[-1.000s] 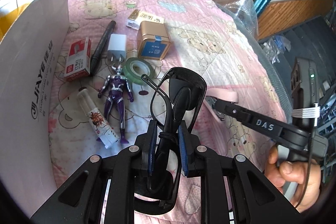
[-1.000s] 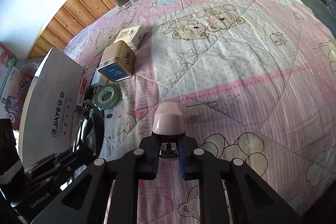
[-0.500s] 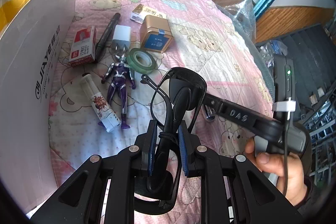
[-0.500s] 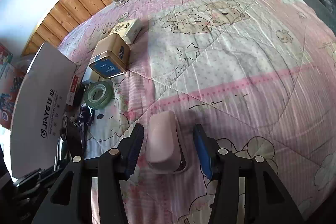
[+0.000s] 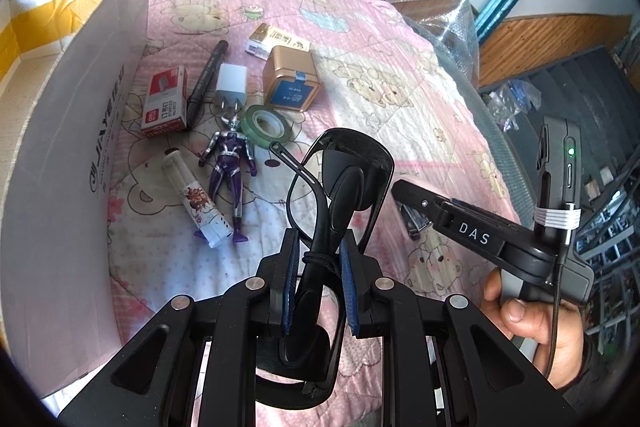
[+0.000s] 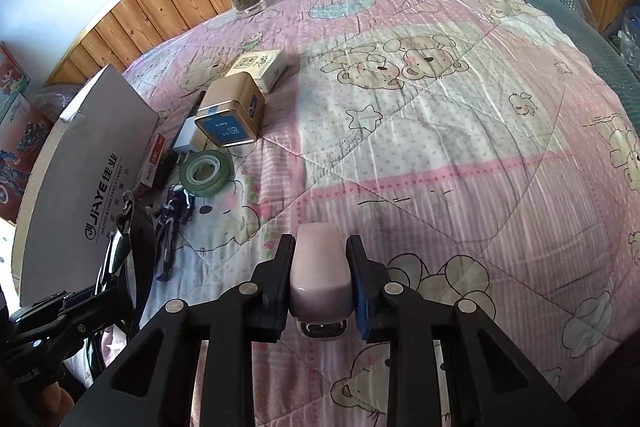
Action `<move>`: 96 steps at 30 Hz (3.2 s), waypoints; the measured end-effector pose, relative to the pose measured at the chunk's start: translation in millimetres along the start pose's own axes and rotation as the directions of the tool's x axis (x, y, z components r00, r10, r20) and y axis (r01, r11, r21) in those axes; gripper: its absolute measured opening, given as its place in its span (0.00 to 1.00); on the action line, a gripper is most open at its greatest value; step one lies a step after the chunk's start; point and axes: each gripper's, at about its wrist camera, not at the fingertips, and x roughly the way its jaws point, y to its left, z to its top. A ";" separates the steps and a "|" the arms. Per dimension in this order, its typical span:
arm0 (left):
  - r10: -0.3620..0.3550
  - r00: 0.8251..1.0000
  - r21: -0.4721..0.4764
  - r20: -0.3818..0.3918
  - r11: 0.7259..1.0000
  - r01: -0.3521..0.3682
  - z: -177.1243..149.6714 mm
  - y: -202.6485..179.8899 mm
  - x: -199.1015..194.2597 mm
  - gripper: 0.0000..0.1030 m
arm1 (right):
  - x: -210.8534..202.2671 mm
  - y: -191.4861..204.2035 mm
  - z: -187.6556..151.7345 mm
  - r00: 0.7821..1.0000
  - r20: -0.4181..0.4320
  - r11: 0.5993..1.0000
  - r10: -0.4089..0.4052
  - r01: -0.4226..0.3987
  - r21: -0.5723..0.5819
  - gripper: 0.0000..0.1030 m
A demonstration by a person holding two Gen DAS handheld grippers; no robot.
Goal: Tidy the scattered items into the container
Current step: 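Carry the glasses and stapler in both tools over the white box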
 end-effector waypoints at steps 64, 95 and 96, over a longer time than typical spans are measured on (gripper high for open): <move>-0.103 0.947 -0.156 0.304 0.975 0.156 0.7 60.1 -135.5 0.20 | -93.7 173.9 3.5 0.977 0.049 0.933 0.209 -0.184 -0.308 0.27; 0.006 0.920 -0.267 0.391 0.958 0.107 11.5 118.6 -181.1 0.20 | -89.9 252.1 20.1 0.954 0.019 0.848 0.300 -0.258 -0.463 0.27; 0.012 0.921 -0.271 0.390 0.957 0.102 12.7 120.8 -181.5 0.20 | -88.9 254.5 21.4 0.953 0.017 0.845 0.301 -0.259 -0.468 0.27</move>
